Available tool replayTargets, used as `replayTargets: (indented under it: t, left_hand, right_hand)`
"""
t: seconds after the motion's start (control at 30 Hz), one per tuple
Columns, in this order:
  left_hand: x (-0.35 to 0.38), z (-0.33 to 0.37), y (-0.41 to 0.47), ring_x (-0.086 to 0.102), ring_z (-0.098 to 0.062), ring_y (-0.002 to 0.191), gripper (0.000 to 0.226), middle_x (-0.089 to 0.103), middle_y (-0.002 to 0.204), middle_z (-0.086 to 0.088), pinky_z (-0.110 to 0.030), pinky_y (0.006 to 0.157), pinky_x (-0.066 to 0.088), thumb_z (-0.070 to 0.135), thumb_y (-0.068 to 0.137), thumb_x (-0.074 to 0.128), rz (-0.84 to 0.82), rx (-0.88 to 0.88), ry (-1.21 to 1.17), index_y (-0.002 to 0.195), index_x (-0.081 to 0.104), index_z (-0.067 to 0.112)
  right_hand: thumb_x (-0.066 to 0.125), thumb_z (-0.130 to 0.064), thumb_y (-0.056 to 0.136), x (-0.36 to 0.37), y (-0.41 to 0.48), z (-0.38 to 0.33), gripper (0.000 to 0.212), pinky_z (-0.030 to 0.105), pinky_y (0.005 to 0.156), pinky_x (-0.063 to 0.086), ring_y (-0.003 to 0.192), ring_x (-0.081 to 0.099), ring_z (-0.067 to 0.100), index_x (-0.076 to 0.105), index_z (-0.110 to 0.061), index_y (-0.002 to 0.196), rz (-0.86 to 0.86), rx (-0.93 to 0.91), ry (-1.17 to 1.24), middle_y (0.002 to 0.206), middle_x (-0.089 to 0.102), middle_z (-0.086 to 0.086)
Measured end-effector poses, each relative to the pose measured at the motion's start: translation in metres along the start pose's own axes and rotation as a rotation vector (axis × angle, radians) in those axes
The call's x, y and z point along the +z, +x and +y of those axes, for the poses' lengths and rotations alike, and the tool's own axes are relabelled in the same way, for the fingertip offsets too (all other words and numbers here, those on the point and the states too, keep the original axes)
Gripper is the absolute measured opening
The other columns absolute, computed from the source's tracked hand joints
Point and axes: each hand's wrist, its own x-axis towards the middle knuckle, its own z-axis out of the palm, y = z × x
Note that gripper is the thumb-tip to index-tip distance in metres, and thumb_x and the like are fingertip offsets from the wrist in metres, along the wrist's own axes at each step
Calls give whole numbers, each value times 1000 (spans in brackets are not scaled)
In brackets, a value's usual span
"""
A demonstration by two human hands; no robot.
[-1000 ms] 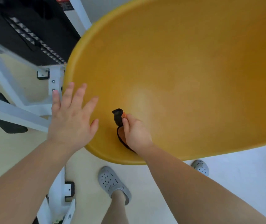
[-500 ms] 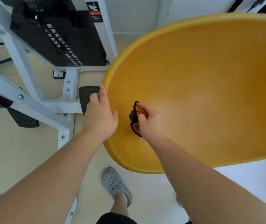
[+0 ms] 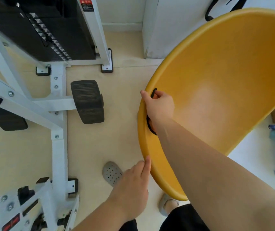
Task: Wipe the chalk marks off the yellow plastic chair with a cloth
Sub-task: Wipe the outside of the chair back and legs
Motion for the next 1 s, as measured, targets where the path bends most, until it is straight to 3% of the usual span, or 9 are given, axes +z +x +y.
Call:
replayTargets:
  t: [0.07,0.17,0.27,0.33,0.53,0.67,0.83,0.93,1.0]
  left_hand:
    - [3,-2,-2,40,-14,115,73,29,142,4,-30,103,39,27,103,29,-65,70,-10,155,-21,17]
    - [-2,-20,-2,47,-11,112,63,45,135,9,-32,101,44,32,101,26,1,105,6,160,7,22]
    - [-19,-40,8,59,-10,99,48,63,114,7,-31,86,56,32,98,41,239,82,73,143,50,21]
    - [-41,-48,23,60,-15,99,40,63,113,2,-34,84,56,24,96,53,309,47,89,135,58,18]
    - [-123,-36,71,51,-30,120,60,51,135,-9,-46,95,48,23,92,61,342,-5,287,149,41,16]
    - [-144,-13,110,38,-34,138,69,30,157,-11,-51,107,41,33,93,62,174,123,575,155,30,30]
    - [-121,33,159,8,-31,153,76,0,168,-6,-50,124,10,51,97,52,-23,402,887,158,9,37]
    - [-93,56,179,4,-25,155,77,6,169,-2,-50,123,0,62,96,44,-128,551,1048,159,9,35]
    - [-76,66,186,22,-25,152,68,34,160,-2,-51,123,5,62,93,50,-160,600,993,153,34,35]
  right_hand:
    - [66,-54,86,0,0,5,46,44,58,45,67,53,19,57,-9,93,-3,-60,-65,97,58,4]
    - [60,-50,92,0,2,14,45,35,75,49,90,54,14,57,-16,122,-28,-141,-155,135,46,-5]
    - [62,-45,93,-4,5,15,33,29,64,41,76,49,10,47,-16,89,-12,-218,-227,117,47,-3]
    - [62,-42,92,-8,2,16,36,28,52,28,65,40,7,41,-15,82,-21,-246,-317,103,44,-1]
    - [65,-45,87,-41,-44,65,34,33,55,33,74,49,22,52,-14,91,-137,-320,-460,100,46,-2]
    - [65,-46,88,-88,-80,128,66,35,70,52,91,59,20,51,-14,145,-238,-400,-553,126,54,-4]
    - [66,-49,85,-153,-98,199,77,29,79,50,89,54,16,46,-18,153,-357,-477,-591,123,55,-6]
    - [66,-51,82,-189,-107,238,77,20,79,37,92,52,11,50,-21,151,-375,-519,-601,119,58,-7]
    - [70,-48,81,-209,-115,258,74,22,79,37,91,53,12,54,-21,148,-352,-545,-617,117,60,-6]
